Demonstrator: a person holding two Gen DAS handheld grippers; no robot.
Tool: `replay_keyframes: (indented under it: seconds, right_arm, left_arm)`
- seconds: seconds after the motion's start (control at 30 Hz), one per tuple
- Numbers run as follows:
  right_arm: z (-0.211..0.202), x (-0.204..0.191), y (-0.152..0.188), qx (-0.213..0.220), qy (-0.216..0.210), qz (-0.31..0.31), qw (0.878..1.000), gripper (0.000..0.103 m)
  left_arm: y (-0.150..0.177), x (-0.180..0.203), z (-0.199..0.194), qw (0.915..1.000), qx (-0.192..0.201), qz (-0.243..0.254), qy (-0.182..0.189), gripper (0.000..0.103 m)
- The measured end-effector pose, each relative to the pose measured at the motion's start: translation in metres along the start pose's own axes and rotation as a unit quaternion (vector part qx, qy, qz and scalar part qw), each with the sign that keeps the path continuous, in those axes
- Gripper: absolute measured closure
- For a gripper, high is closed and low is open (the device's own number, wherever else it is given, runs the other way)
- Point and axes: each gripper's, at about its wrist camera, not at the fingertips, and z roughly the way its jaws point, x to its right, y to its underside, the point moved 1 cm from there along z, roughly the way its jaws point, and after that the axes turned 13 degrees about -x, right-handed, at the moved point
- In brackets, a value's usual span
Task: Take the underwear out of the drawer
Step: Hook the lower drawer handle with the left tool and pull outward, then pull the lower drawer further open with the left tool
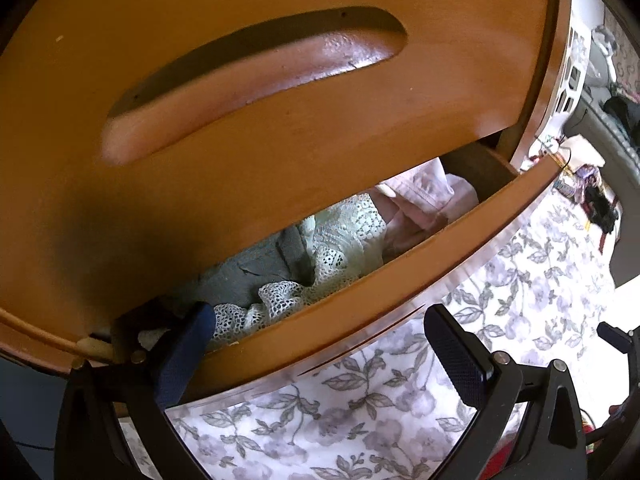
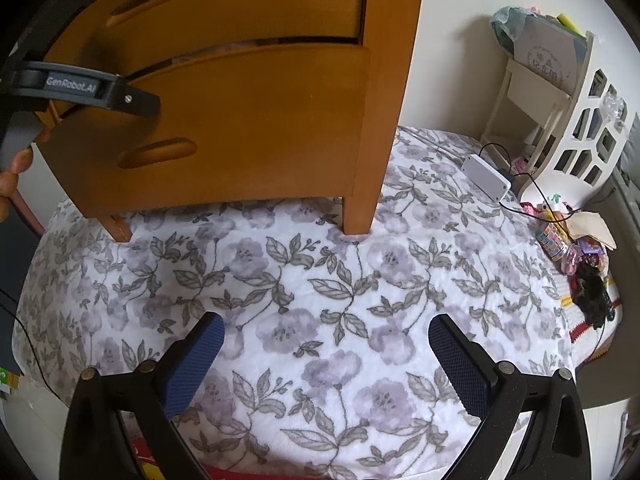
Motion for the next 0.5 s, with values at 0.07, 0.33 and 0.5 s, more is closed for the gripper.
replay_keyframes:
  seconds: [0.07,0.33,0.5]
  right_arm:
    - [-0.003,0.0,0.001,0.002,0.0,0.001,1.0,0.0]
    - [-0.02,-0.001,0.006,0.012,0.002,0.001,1.0,0.0]
    - [-0.031,-0.003,0.011,0.02,0.001,-0.001,1.0,0.0]
  left_arm:
    - [0.002,-0.001,-0.002,0.9999,0.001,-0.006,0.008,0.0]
    - [0.018,0.01,-0.014,0.9999,0.0,-0.007,0.012,0.0]
    - [0.027,0.01,-0.023,0.9997,0.001,-0.013,0.021,0.0]
